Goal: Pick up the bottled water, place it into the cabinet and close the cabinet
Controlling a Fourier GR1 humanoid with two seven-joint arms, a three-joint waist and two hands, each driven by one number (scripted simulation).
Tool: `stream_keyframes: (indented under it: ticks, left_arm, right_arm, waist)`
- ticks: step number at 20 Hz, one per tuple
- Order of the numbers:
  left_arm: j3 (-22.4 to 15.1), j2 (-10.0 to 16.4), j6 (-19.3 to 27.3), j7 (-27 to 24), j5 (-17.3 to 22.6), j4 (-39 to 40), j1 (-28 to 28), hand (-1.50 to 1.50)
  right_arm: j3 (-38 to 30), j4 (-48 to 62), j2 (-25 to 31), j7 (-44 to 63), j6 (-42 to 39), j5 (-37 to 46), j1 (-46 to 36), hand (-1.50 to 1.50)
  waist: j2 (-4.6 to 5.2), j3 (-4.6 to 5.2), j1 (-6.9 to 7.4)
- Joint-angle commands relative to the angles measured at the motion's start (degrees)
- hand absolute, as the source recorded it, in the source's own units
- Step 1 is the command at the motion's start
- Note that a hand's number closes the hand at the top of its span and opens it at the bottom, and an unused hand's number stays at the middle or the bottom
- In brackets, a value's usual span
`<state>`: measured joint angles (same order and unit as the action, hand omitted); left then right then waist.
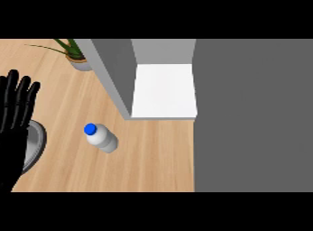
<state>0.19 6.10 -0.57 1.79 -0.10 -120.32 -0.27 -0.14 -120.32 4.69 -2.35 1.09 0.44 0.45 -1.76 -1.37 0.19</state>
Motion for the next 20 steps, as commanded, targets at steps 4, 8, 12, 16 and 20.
stream_keyframes:
  ticks: [4, 8, 12, 16, 20]
  left_arm:
    - [-7.6, 4.9, -19.1, -2.1, 16.9, -1.5, 0.5, -1.50]
    - [-18.2, 6.7, -28.7, 5.0, 27.8, 2.5, 4.0, -1.50]
    - [-15.6, 15.8, -36.1, 8.9, 41.9, -2.7, 10.3, -1.50]
    - [-7.9, 25.7, -39.8, 10.7, 56.2, -6.3, 13.7, -1.50]
    - [-1.2, 33.6, -41.8, 11.8, 66.6, -8.4, 16.4, -1.50]
  right_arm:
    - [0.5, -1.0, 0.2, -0.6, -1.8, -1.5, 4.6, -1.50]
    - [6.9, -1.0, -1.5, 5.0, -6.5, -8.1, 6.5, -1.50]
    - [7.1, -8.1, -0.3, 9.7, -7.1, -11.1, 11.5, -1.50]
    - [2.8, -15.2, 3.6, 11.8, -10.4, -17.4, 18.2, -1.50]
    - [-1.6, -24.9, 6.3, 19.0, -9.8, -23.4, 20.6, -1.50]
  waist:
    - [1.58, 1.51, -1.90]
    - [2.36, 1.48, -3.29]
    - [1.34, 1.47, -1.02]
    - [1.44, 1.34, -0.80]
    - [1.47, 1.36, -0.50]
